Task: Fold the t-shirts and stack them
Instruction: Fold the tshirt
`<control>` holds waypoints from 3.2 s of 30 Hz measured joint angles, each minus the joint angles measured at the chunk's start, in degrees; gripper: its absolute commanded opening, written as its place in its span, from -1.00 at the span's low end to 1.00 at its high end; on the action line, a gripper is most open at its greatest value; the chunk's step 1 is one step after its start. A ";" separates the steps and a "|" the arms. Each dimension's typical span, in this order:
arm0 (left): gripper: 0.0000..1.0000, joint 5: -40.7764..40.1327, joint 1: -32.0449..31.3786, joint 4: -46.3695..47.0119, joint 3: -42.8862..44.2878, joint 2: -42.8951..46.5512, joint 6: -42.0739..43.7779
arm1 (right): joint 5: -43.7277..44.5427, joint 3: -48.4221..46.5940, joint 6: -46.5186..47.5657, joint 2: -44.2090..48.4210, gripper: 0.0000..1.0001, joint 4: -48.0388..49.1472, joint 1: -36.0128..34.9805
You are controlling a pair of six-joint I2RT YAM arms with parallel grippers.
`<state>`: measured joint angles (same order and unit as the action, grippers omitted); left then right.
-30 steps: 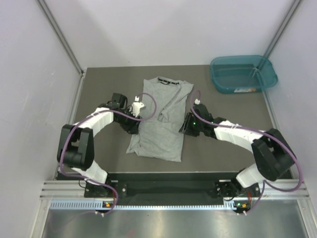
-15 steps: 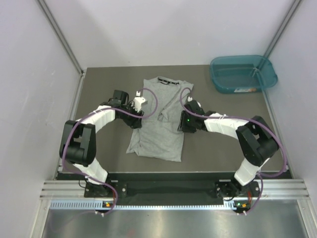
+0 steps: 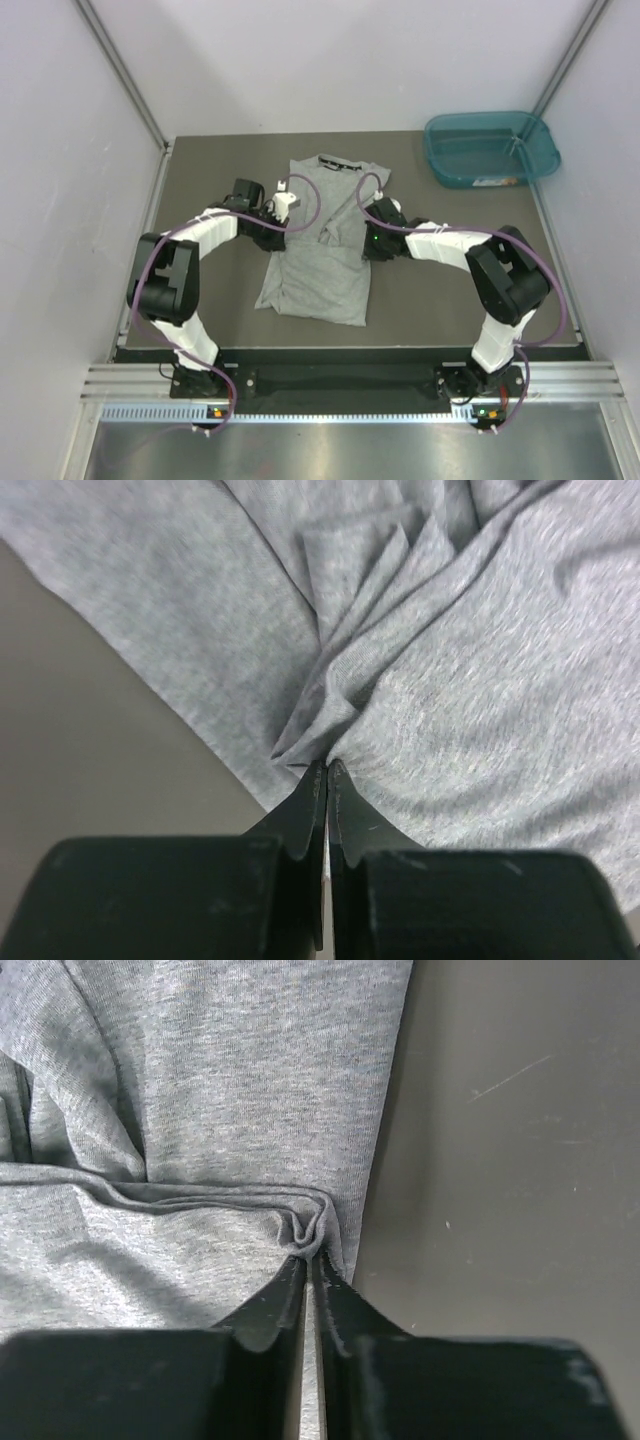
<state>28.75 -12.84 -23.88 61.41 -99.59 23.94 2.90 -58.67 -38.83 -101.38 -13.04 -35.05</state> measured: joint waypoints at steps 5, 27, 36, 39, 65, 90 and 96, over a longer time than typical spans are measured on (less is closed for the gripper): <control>-1.00 -1.86 -0.02 -0.52 1.01 3.72 -0.04 | 0.66 -0.09 0.07 0.02 -1.00 0.02 0.13; -1.00 -8.37 -0.59 -2.43 10.03 2.45 -1.81 | 2.99 0.20 -1.25 1.64 -1.00 0.42 2.49; 0.02 -5.05 -0.26 -6.21 12.52 -0.31 -1.27 | 2.93 0.00 -1.40 1.38 -0.39 0.70 2.49; 0.31 -2.89 -0.31 -8.15 12.55 -0.31 -1.57 | 2.40 -0.74 -1.16 1.25 0.20 -0.02 2.58; 0.53 -5.64 -6.08 -17.25 -22.58 28.85 28.72 | -0.61 23.74 -20.41 24.09 0.27 -2.16 -19.98; -1.00 -0.96 -13.75 -14.14 -22.99 24.52 27.63 | 0.28 25.70 -27.67 22.05 -1.00 3.41 -20.46; -1.00 0.22 -13.86 -18.40 -20.65 28.06 25.88 | -0.02 25.11 -26.93 26.40 -1.00 -1.84 -21.07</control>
<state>28.97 -26.70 -42.28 40.75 -71.53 49.82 2.87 -33.56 -65.76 -74.98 -14.87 -56.12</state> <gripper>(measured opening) 0.029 0.050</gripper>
